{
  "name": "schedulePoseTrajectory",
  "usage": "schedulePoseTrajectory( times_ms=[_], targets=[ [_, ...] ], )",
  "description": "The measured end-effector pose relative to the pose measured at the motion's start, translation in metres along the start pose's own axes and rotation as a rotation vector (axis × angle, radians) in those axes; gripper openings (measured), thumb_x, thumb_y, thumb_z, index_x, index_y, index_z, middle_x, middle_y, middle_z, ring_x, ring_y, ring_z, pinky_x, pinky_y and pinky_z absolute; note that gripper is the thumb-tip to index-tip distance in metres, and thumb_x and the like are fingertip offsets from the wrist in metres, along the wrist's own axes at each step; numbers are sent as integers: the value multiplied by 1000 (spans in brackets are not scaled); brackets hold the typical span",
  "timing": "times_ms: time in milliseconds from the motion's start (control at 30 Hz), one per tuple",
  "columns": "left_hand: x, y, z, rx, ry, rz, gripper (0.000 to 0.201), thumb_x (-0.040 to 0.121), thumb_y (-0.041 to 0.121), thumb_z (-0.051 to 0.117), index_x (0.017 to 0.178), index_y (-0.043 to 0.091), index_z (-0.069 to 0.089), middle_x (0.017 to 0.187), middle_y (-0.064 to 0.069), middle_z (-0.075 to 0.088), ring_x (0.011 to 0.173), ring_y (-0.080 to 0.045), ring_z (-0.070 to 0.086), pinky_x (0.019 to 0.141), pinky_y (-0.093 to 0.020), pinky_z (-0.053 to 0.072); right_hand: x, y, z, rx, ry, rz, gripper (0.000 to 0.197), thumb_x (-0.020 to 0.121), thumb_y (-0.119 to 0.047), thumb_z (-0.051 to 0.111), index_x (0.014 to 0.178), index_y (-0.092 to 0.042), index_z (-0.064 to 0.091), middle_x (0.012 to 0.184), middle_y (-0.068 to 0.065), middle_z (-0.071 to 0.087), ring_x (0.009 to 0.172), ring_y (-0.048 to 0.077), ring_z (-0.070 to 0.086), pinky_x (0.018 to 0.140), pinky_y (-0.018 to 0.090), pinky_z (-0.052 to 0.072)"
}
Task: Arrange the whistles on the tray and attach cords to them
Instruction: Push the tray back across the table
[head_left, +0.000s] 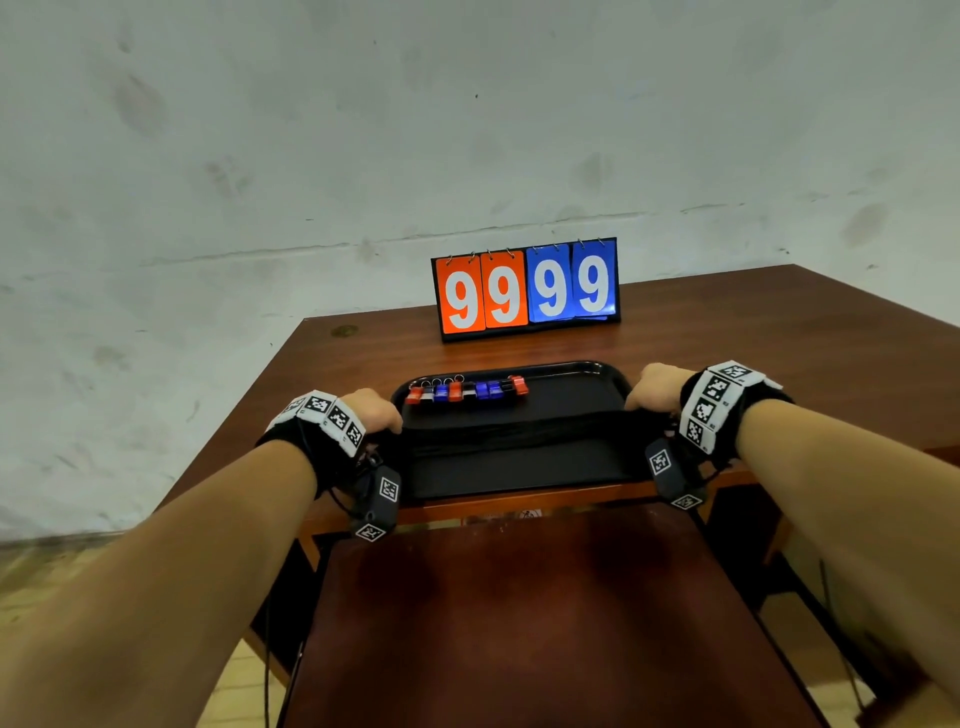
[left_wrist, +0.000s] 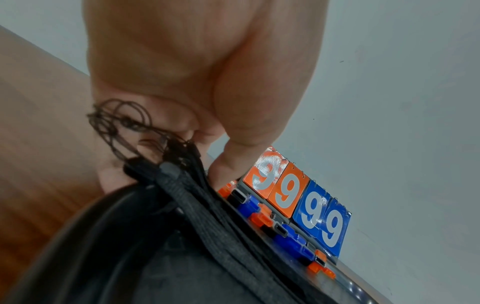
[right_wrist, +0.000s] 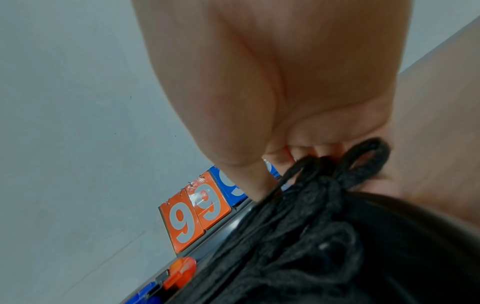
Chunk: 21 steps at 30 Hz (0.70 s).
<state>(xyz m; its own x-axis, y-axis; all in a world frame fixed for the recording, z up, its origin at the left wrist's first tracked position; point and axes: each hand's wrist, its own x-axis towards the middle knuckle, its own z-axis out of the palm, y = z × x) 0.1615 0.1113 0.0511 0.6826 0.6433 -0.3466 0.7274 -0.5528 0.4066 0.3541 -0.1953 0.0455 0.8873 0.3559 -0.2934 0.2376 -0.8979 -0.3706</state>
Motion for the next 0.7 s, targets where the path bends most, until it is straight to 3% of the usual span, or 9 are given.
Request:
schedulePoseTrajectory(
  times_ms=[100,233,333,433,600,700],
  targets=[
    [6,-2,1,-27,2,-7,16,78,18,70,82,2,66,78,-12,64,72,-28,60,64,-28,44,1,0,0,-12,-12,-4,17,86,-15,66,94,-2,60,98,14,62,87,30,59,69,30,44],
    [11,-4,1,-21,14,0,24,78,17,73,93,-1,68,82,-14,65,73,-29,60,66,-29,46,3,3,0,-9,7,3,10,87,-10,62,88,0,60,89,15,62,80,30,58,61,28,43],
    [11,-4,2,-17,25,-6,21,80,16,73,92,-1,67,78,-13,65,68,-28,60,62,-28,46,4,5,2,28,19,5,7,87,-5,61,83,1,60,74,13,59,71,28,57,53,27,42],
    [8,-6,2,5,37,-17,22,82,17,73,94,0,65,83,-12,64,71,-26,60,60,-29,44,0,5,4,42,22,12,11,85,-4,62,76,-1,58,71,12,58,70,28,57,57,28,44],
    [-2,-14,-3,-6,72,-10,43,76,22,78,109,-1,64,106,-17,68,96,-34,66,80,-36,52,-13,3,1,46,35,4,7,85,-5,63,85,2,61,79,15,61,74,28,57,62,29,45],
    [-15,-16,-11,-34,94,-1,41,75,21,78,108,0,65,106,-18,68,97,-35,66,86,-39,55,-28,1,-5,50,53,-15,8,85,-6,64,88,2,63,84,16,61,75,29,57,65,30,46]
  ],
)
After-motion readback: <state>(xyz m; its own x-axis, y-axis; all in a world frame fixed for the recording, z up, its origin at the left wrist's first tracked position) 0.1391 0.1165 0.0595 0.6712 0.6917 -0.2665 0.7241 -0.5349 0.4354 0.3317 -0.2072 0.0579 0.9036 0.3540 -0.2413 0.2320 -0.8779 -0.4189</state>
